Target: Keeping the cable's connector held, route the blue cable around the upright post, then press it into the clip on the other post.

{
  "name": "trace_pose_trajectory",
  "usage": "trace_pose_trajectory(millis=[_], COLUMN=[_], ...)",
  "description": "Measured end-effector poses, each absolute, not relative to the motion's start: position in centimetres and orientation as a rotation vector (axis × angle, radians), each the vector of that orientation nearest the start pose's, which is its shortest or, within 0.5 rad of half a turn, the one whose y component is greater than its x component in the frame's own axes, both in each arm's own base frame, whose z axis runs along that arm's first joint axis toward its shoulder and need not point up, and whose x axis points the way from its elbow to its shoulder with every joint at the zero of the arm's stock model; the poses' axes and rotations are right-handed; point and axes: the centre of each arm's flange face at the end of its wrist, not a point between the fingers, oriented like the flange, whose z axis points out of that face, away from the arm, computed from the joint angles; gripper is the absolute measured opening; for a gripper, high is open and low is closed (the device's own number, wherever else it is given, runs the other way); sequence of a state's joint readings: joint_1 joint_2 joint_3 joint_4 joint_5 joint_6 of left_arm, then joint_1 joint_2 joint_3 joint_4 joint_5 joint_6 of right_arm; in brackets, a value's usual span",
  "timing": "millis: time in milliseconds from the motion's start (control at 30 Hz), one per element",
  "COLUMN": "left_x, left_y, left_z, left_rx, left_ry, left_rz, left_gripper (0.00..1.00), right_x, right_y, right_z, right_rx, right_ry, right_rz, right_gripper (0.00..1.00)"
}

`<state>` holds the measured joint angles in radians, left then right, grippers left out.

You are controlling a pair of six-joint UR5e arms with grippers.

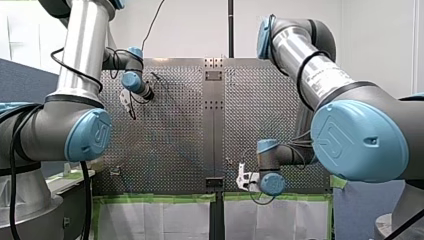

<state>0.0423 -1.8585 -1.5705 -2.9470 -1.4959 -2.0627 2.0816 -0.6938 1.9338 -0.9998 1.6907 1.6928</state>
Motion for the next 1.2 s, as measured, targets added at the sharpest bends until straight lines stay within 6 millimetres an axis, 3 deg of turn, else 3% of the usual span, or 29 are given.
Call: trace_pose_trajectory(millis=[267,567,1200], left_x=[59.2,59.2,58.8], left_y=[-11.5,-11.4,-10.9], left_z=[35.0,35.0,34.7], left_rx=[-0.393,-0.397,-0.531], left_ry=[1.632,1.632,1.638], left_rz=[-0.399,-0.398,-0.440], left_gripper=[0.98,0.98,0.98], right_x=[36.0,35.3,35.3], right_y=[-41.4,-41.8,-41.7], right_z=[-2.2,-3.7,-4.0], right_rx=[1.580,1.566,1.576], right_ry=[-1.204,-1.208,-1.196], right_rz=[1.546,1.558,1.557], right_gripper=[0.00,0.00,0.00])
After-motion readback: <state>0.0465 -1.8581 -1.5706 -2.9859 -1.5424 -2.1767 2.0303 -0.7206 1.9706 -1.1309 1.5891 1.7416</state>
